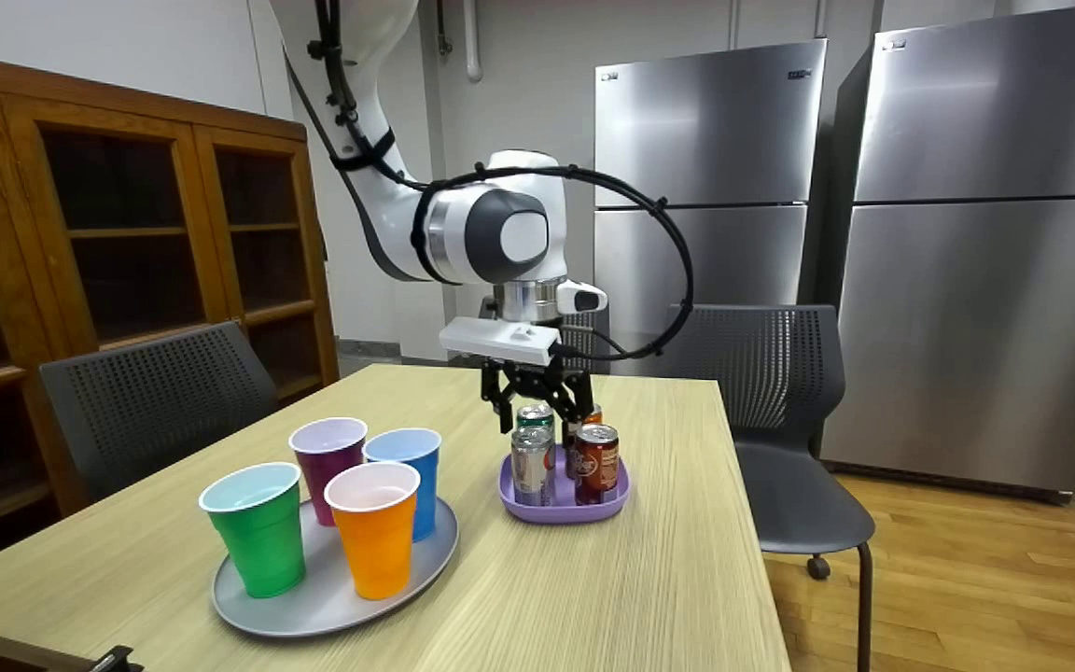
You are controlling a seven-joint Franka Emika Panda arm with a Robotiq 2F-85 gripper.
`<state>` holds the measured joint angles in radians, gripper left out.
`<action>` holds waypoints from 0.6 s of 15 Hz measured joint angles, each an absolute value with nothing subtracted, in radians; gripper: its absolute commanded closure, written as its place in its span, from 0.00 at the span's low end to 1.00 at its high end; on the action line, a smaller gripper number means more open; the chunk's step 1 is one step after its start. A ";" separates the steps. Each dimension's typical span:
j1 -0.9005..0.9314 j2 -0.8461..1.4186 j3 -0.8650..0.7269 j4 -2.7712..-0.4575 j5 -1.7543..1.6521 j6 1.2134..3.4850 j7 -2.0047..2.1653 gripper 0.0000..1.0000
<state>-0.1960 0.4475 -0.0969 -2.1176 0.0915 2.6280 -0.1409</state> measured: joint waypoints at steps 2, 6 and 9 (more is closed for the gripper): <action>-0.196 0.432 -0.097 -2.121 0.092 2.629 -0.141 0.00; -0.196 0.378 -0.097 -2.146 0.092 2.631 -0.141 0.00; -0.195 0.317 -0.097 -2.180 0.092 2.634 -0.141 0.00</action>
